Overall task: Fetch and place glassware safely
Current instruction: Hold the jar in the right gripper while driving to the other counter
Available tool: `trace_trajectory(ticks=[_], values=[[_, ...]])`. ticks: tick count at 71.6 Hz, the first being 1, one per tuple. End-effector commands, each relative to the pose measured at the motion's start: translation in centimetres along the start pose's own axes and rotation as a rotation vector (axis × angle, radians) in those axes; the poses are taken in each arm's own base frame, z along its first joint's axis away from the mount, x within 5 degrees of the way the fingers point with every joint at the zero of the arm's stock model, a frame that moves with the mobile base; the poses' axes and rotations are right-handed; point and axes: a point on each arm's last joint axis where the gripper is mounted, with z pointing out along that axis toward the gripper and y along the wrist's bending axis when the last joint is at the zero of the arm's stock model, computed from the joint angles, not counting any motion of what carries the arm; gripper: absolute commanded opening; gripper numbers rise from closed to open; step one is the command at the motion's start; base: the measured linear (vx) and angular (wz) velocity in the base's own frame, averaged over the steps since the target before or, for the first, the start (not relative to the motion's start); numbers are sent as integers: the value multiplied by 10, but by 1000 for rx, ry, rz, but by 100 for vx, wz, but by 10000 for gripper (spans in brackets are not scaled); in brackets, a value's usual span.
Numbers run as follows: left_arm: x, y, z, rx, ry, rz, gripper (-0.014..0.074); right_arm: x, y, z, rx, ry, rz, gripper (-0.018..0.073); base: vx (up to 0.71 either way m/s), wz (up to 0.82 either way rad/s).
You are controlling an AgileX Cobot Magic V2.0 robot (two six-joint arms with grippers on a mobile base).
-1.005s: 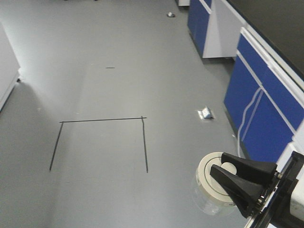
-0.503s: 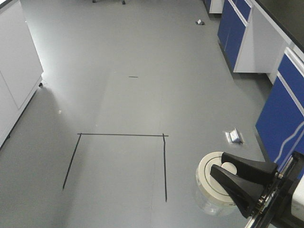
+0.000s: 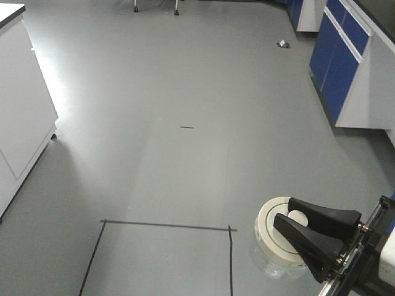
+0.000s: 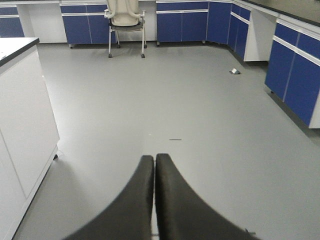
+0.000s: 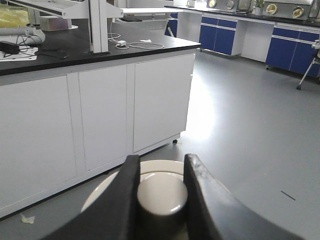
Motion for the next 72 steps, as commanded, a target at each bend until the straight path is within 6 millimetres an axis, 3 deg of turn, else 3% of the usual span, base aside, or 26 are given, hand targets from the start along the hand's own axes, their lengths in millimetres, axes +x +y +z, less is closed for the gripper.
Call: trace_trajectory(ticks=[1,33,72], values=[[-13,-1,-1,13,-81,-7,-7,-16,2,1,-36,-95,7,-1,64,12],[-13,-1,-1,13,-81,-7,-7,-16,2,1,-36,-95,7,-1,66,6],[-13,-1,-1,13,-82,-7,-7,-16,2,1,-36,-92,8,-1,72,-16]])
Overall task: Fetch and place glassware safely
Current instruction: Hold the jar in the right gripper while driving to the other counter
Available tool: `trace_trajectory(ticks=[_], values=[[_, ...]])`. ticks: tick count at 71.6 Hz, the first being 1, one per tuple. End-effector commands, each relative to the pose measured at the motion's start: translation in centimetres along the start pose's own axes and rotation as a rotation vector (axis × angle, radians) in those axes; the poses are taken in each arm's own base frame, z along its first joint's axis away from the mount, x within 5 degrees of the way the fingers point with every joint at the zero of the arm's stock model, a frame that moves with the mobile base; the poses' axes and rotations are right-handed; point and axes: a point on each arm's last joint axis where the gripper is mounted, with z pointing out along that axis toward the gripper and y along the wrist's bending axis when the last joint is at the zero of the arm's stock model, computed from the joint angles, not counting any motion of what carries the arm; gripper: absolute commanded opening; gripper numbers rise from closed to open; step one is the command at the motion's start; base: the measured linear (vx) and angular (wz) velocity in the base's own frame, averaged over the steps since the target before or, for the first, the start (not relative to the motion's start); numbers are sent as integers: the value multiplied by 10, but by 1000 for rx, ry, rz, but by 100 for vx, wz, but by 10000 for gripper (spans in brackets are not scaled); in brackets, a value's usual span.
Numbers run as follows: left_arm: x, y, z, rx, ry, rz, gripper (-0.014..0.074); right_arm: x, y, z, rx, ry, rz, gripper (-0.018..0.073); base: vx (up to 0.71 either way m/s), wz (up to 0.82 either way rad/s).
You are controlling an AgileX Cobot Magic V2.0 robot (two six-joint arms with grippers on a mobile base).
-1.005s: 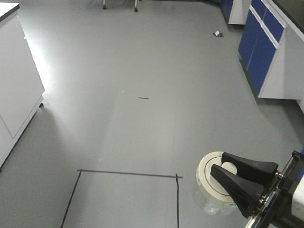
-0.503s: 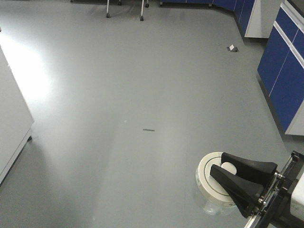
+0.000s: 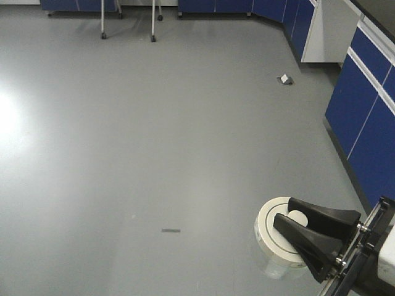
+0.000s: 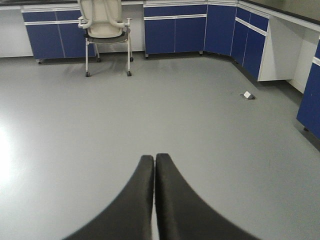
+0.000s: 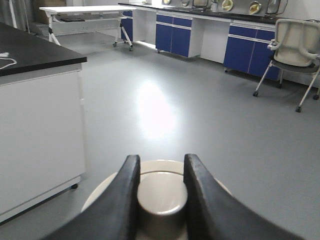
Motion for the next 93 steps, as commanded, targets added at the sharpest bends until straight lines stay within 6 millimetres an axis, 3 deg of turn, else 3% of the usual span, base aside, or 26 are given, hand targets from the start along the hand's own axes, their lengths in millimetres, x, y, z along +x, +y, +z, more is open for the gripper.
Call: trace_trajectory(ticks=[1,93], values=[[-13,-1,-1,13,-82,-7,-7,-16,2,1,-36,-93,8,-1,76,-14],[-13,-1,-1,13,-81,-7,-7,-15,2,2,-37,-87,9,-1,77,-2]])
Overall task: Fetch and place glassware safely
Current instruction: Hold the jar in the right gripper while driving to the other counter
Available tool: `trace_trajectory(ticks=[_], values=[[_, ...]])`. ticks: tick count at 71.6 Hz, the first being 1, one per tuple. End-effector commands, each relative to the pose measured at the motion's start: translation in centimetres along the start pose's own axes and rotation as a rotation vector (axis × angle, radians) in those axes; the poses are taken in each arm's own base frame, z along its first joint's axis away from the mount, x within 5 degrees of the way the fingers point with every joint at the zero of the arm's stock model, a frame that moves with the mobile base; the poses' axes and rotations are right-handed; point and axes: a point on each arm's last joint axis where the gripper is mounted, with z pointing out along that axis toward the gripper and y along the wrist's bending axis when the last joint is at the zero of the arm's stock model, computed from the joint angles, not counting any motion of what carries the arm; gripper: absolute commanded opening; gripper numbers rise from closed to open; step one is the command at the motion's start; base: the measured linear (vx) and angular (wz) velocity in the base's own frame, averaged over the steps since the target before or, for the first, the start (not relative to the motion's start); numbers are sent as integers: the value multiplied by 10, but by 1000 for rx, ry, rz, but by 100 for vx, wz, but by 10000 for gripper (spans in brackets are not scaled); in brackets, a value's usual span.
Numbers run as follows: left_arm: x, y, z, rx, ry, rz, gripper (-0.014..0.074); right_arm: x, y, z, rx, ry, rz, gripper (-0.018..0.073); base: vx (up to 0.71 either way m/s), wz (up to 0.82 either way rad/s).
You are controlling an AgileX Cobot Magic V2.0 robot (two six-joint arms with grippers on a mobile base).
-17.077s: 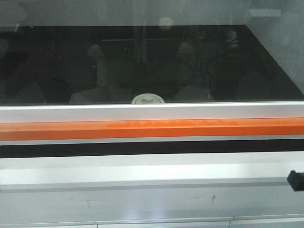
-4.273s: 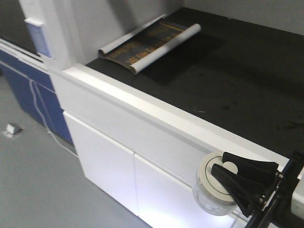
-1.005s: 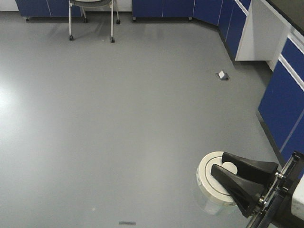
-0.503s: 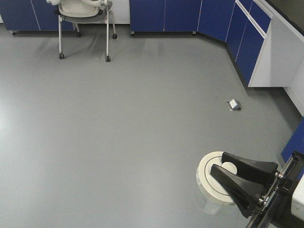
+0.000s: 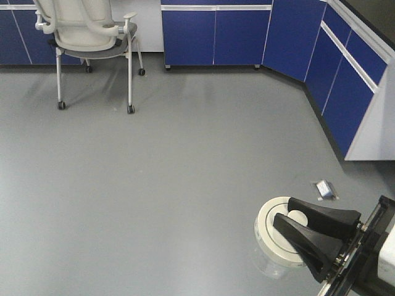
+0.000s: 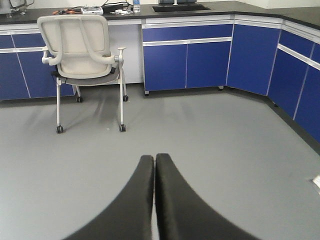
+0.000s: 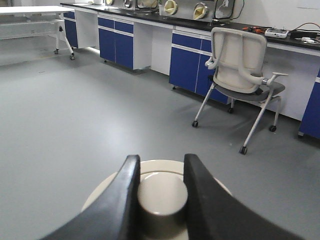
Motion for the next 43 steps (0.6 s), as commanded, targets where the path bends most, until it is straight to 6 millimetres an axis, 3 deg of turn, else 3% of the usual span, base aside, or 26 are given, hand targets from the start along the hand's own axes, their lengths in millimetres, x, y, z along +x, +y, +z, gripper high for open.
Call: trace_trajectory(ticks=[1,43], values=[[-13,-1,-1,13,-81,-7,-7,-16,2,2,-35,-88,8,-1,72,0],[-13,-1,-1,13,-81,-7,-7,-16,2,2,-35,-88,8,-1,69,-2]])
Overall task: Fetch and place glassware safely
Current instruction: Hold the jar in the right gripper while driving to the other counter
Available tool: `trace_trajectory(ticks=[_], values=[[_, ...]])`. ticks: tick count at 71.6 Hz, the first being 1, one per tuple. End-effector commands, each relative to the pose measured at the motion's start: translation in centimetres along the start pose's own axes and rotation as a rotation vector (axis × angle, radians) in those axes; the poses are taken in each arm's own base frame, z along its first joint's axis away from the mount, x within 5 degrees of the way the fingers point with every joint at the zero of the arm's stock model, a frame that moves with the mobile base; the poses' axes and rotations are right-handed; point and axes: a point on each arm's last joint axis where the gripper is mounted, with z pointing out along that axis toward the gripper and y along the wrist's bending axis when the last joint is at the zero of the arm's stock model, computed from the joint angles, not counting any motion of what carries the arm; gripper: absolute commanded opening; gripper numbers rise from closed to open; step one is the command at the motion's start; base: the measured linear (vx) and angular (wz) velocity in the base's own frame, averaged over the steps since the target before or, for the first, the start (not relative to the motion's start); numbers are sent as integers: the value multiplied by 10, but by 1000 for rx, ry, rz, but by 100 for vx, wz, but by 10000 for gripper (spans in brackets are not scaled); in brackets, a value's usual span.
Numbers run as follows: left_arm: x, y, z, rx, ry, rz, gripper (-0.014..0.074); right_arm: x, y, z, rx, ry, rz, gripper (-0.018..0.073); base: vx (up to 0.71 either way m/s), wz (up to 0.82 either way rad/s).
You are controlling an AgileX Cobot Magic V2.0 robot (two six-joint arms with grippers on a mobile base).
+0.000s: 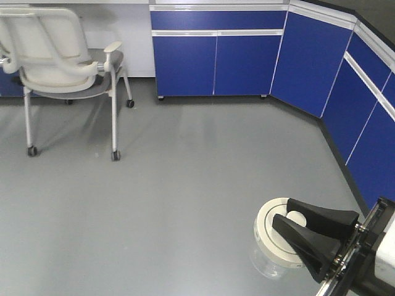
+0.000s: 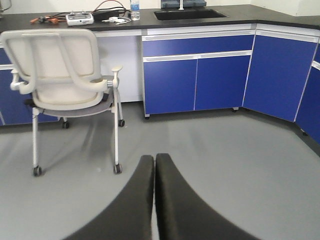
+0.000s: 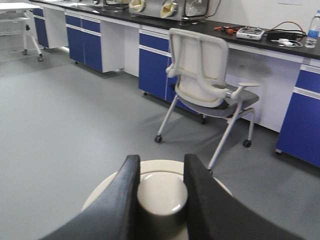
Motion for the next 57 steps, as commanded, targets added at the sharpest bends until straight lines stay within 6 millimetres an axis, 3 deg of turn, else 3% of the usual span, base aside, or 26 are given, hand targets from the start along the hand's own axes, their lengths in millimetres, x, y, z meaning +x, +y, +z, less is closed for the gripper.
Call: trace_trajectory(ticks=[1,38,57], values=[[-13,-1,-1,13,-81,-7,-7,-16,2,1,-36,-92,7,-1,61,-13],[-13,-1,-1,13,-81,-7,-7,-15,2,2,-37,-87,9,-1,53,-19],[-13,-1,-1,13,-81,-7,-7,-15,2,2,-36,-86,9,-1,38,-50]])
